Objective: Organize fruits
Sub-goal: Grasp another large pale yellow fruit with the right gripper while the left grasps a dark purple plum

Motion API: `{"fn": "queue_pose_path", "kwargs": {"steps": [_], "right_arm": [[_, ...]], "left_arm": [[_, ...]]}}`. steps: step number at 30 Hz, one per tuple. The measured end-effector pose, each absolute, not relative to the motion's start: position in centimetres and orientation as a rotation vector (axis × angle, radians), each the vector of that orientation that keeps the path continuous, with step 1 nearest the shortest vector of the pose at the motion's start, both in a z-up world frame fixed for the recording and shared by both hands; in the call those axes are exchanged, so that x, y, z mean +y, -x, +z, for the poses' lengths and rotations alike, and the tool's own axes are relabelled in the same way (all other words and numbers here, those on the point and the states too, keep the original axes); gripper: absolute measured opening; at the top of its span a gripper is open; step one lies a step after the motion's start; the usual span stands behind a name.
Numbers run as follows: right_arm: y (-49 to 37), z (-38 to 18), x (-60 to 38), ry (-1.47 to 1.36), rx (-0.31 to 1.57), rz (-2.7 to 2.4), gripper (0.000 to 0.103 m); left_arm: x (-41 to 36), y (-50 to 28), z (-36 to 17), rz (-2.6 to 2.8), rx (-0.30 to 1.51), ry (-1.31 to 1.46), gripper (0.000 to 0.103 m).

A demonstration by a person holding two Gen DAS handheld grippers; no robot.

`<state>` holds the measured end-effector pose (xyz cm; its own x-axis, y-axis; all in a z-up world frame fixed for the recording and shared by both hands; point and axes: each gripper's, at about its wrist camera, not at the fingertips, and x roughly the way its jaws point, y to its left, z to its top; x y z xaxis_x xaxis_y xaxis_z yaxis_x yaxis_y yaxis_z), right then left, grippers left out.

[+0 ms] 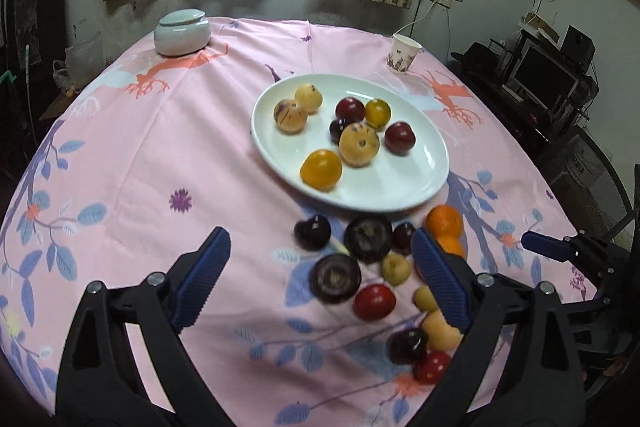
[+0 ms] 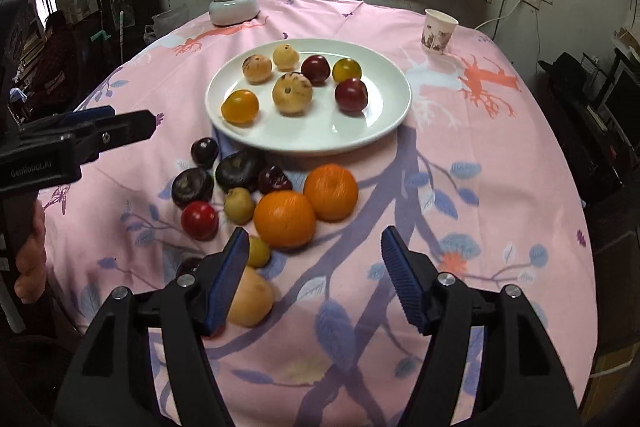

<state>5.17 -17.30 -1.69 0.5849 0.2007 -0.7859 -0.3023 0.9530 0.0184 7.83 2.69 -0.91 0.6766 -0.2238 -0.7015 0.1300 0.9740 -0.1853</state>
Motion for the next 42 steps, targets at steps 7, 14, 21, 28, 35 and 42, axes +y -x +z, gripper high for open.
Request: {"fn": "queue_pose_path", "kwargs": {"steps": [7,14,21,28,35,42], "right_arm": [[-2.3,-3.2,-15.6,0.094,0.928,0.336,0.069],[-1.4,-4.2,-15.4,0.058,0.960,0.356,0.069],[-2.1,-4.9,-15.7,0.053,0.964,0.347,0.069],[-4.7,-7.3,-15.9,-0.067,1.048,0.406,0.057],[-3.0,-6.0,-16.2,-0.023,0.994,0.362,0.045],[-0.6,-5.8,-19.5,0.012,0.990,0.260,0.045]], "left_arm": [[4.6,-3.4,-1.4,-0.154,0.800,0.121,0.094],[6.0,-2.2,-2.2,-0.147,0.810,0.156,0.094],[6.3,-2.2,-2.8,-0.156,0.822,0.160,0.094],[5.4,-1.8,-3.3,-0.190,0.831,0.117,0.094],[3.3,-1.8,-3.7,-0.213,0.858,0.062,0.094],[-0.4,-2.4,-5.3,-0.243,0.904,-0.028,0.094]]}}
